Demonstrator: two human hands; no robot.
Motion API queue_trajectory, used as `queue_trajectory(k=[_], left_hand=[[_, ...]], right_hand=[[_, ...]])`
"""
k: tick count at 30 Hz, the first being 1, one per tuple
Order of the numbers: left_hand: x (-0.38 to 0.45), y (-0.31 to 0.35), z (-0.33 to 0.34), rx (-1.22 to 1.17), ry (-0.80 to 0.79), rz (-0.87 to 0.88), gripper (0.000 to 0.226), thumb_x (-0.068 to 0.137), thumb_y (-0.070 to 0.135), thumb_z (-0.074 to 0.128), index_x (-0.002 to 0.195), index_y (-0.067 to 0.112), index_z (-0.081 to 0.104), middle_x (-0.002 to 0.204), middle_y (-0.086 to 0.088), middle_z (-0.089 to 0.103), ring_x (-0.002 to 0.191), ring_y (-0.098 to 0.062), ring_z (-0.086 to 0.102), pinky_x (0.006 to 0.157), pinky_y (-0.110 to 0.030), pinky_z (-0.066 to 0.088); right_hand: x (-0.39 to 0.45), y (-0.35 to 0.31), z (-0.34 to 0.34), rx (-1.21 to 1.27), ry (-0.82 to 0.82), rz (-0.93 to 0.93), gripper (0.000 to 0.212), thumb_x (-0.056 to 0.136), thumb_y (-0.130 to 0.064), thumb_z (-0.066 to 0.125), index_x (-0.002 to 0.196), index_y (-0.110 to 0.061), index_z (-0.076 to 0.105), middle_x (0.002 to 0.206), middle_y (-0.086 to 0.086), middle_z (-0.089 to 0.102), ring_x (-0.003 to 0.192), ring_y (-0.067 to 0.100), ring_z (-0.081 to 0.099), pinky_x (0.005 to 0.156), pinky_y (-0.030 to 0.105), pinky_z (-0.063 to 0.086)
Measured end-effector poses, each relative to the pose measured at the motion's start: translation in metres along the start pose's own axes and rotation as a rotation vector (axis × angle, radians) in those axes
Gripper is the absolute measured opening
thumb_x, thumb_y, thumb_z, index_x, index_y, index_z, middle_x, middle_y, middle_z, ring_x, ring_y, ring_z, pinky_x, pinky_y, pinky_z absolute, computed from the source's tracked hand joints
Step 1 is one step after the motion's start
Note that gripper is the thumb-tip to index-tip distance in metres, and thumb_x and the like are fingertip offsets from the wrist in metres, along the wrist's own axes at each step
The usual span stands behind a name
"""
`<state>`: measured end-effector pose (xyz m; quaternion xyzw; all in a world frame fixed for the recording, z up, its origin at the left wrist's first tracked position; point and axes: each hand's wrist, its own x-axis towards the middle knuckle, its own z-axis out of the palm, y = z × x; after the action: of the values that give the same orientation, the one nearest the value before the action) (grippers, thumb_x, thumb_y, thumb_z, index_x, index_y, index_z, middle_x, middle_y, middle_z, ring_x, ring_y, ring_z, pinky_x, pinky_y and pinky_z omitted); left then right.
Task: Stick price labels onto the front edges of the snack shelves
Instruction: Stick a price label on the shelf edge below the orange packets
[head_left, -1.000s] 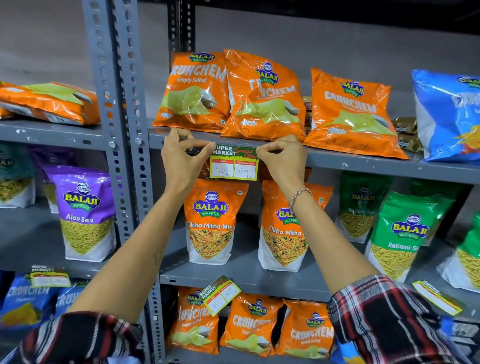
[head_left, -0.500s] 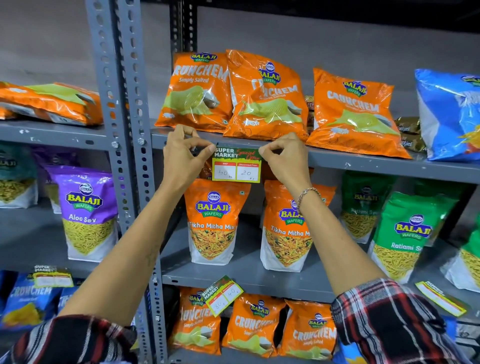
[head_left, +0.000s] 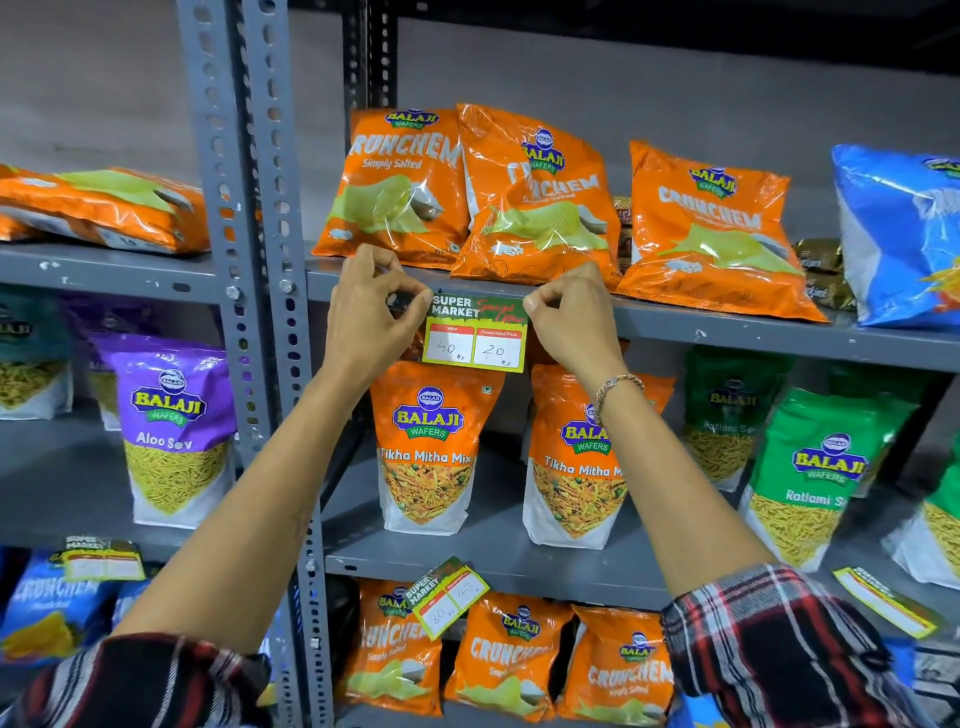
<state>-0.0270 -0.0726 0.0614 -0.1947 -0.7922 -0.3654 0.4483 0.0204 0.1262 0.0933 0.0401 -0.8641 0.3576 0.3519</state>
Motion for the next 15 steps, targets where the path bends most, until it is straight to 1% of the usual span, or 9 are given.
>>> queue_trajectory(k=[3, 6, 9, 11, 13, 15], left_hand=[[-0.002, -0.001, 0.004, 0.008, 0.024, -0.018, 0.022, 0.085, 0.033, 0.067, 0.093, 0.014, 0.069, 0.108, -0.005, 0.05, 0.104, -0.014, 0.044, 0.085, -0.041, 0.051], [-0.003, 0.0, 0.006, -0.013, 0.046, -0.038, 0.021, 0.084, 0.033, 0.067, 0.094, 0.014, 0.07, 0.108, -0.006, 0.052, 0.105, -0.017, 0.046, 0.086, -0.045, 0.051], [-0.003, 0.002, 0.007, -0.047, 0.062, -0.067, 0.021, 0.083, 0.033, 0.069, 0.093, 0.014, 0.072, 0.105, -0.005, 0.053, 0.101, -0.013, 0.045, 0.087, -0.045, 0.05], [-0.002, 0.002, 0.008, -0.065, 0.078, -0.078, 0.02, 0.082, 0.033, 0.07, 0.09, 0.015, 0.073, 0.103, -0.004, 0.053, 0.099, -0.011, 0.044, 0.085, -0.047, 0.051], [-0.002, 0.0, 0.01, -0.087, 0.088, -0.086, 0.019, 0.08, 0.033, 0.071, 0.088, 0.016, 0.073, 0.101, -0.002, 0.053, 0.099, -0.013, 0.047, 0.082, -0.049, 0.052], [-0.002, -0.002, 0.012, -0.102, 0.095, -0.085, 0.018, 0.08, 0.033, 0.071, 0.087, 0.016, 0.073, 0.1, -0.001, 0.053, 0.099, -0.015, 0.049, 0.082, -0.05, 0.052]], right_hand=[[0.0, 0.002, 0.006, -0.02, 0.055, -0.002, 0.016, 0.088, -0.012, 0.062, 0.072, -0.013, 0.059, 0.115, 0.008, 0.046, 0.108, 0.016, 0.047, 0.086, 0.027, 0.043], [0.0, 0.004, 0.009, -0.055, 0.085, -0.012, 0.017, 0.086, -0.009, 0.062, 0.071, -0.015, 0.057, 0.11, 0.005, 0.046, 0.107, 0.015, 0.046, 0.082, 0.024, 0.039], [-0.001, 0.004, 0.01, -0.075, 0.099, -0.03, 0.016, 0.084, -0.007, 0.062, 0.072, -0.015, 0.057, 0.104, 0.0, 0.042, 0.106, 0.014, 0.046, 0.083, 0.022, 0.037], [-0.001, 0.005, 0.012, -0.087, 0.113, -0.049, 0.012, 0.084, -0.006, 0.062, 0.075, -0.014, 0.059, 0.102, 0.0, 0.042, 0.105, 0.015, 0.047, 0.084, 0.021, 0.036], [-0.003, 0.006, 0.015, -0.093, 0.138, -0.082, 0.007, 0.084, -0.007, 0.062, 0.078, -0.011, 0.06, 0.103, 0.005, 0.048, 0.102, 0.016, 0.049, 0.083, 0.018, 0.033], [-0.004, 0.007, 0.018, -0.103, 0.176, -0.125, 0.004, 0.085, -0.008, 0.061, 0.081, -0.007, 0.059, 0.102, 0.008, 0.052, 0.093, 0.014, 0.049, 0.075, 0.01, 0.029]])
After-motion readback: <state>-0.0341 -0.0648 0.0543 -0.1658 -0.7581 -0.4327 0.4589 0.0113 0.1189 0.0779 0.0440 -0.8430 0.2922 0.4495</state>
